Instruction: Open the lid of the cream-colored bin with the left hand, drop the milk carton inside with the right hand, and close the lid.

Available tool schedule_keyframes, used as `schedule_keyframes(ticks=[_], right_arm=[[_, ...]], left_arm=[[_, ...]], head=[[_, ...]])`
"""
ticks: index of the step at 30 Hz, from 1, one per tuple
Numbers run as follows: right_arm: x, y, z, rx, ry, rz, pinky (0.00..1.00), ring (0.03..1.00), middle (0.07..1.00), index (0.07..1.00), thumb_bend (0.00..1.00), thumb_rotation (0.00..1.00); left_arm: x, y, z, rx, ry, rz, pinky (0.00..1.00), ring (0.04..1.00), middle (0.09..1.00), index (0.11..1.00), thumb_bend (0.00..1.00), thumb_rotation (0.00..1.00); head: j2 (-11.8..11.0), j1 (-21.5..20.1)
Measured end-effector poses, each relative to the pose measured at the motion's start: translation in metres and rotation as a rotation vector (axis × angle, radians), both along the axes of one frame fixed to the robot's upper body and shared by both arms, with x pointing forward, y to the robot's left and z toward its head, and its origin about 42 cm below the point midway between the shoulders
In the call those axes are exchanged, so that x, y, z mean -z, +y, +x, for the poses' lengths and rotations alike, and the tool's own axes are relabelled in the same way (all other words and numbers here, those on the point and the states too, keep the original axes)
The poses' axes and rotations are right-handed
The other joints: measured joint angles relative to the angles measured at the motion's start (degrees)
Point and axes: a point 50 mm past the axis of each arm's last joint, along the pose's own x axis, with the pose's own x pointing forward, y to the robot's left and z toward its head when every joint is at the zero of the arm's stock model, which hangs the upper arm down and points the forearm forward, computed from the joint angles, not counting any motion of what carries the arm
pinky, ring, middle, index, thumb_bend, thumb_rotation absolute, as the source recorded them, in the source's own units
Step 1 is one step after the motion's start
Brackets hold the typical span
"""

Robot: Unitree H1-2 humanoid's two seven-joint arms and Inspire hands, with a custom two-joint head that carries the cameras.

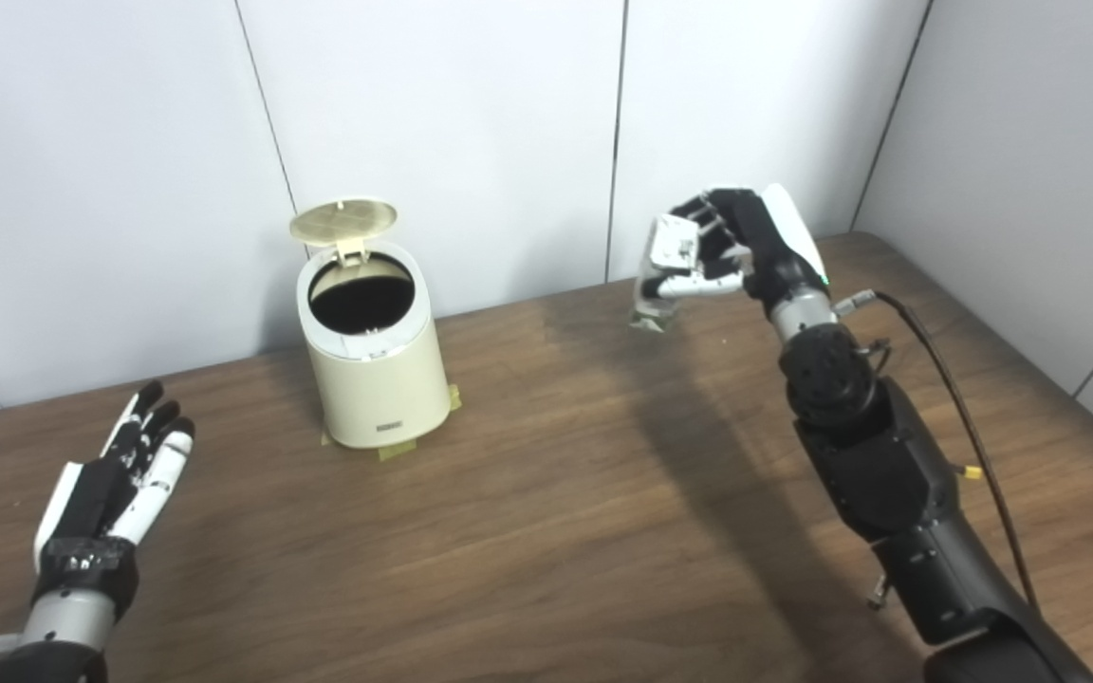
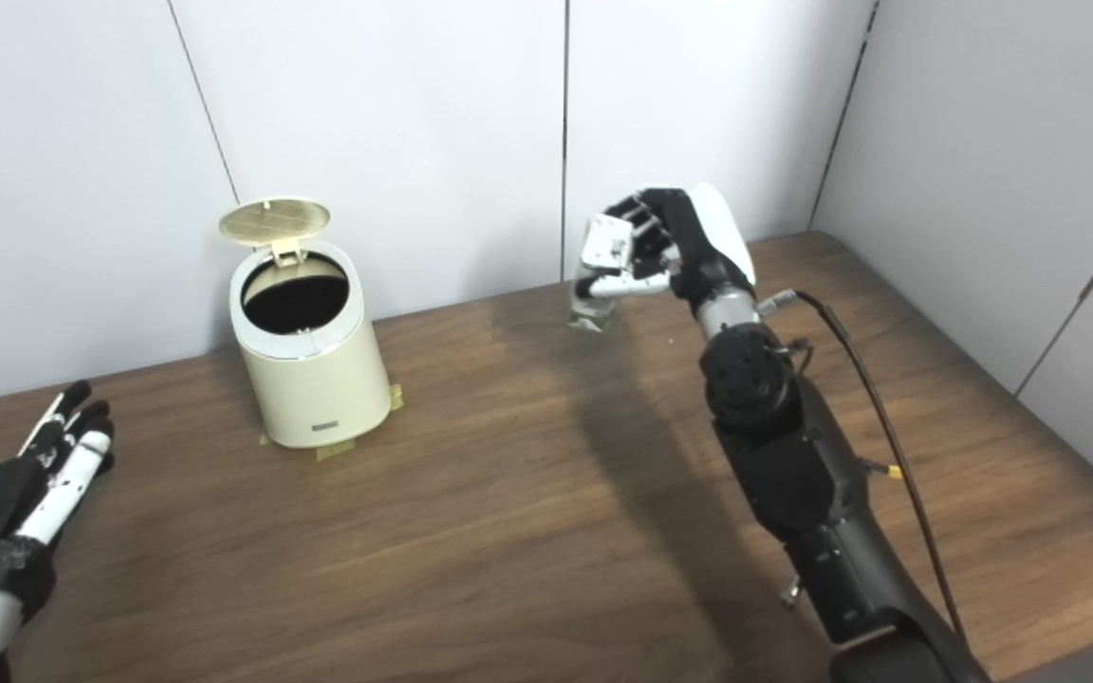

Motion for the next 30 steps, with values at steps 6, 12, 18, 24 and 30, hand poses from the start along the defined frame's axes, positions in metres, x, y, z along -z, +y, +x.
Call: schedule_keyframes(ticks=[6, 12, 18, 24, 30], right_arm=[[-0.029, 0.036, -0.008, -0.090, -0.084, 0.013, 0.39, 0.407, 0.504, 0.494, 0.52, 0.00], [-0.045, 0.074, -0.011, -0.207, -0.153, 0.005, 0.32, 0.373, 0.490, 0.536, 0.51, 0.00], [-0.051, 0.091, -0.008, -0.259, -0.179, 0.008, 0.32, 0.380, 0.493, 0.529, 0.51, 0.00], [-0.062, 0.121, -0.004, -0.325, -0.201, 0.041, 0.32, 0.375, 0.493, 0.532, 0.51, 0.00], [-0.065, 0.131, 0.006, -0.375, -0.212, 0.036, 0.31, 0.374, 0.487, 0.527, 0.51, 0.00]], left_arm=[[0.007, -0.007, -0.002, 0.004, -0.002, 0.000, 0.96, 0.964, 0.963, 1.000, 0.34, 0.67], [0.015, -0.023, -0.005, 0.000, 0.011, 0.069, 0.93, 0.965, 0.951, 0.995, 0.37, 0.76], [0.020, -0.032, -0.009, -0.018, 0.015, 0.074, 0.93, 0.956, 0.943, 0.998, 0.37, 0.78], [0.019, -0.041, -0.010, -0.029, 0.004, 0.054, 0.94, 0.970, 0.946, 0.990, 0.35, 0.79], [0.024, -0.051, -0.016, -0.042, 0.017, 0.000, 0.87, 0.953, 0.958, 0.984, 0.35, 0.76]], head=[[-0.26, 7.29], [-1.14, 13.97], [-1.85, 17.23], [-2.37, 19.25], [-2.55, 21.53]])
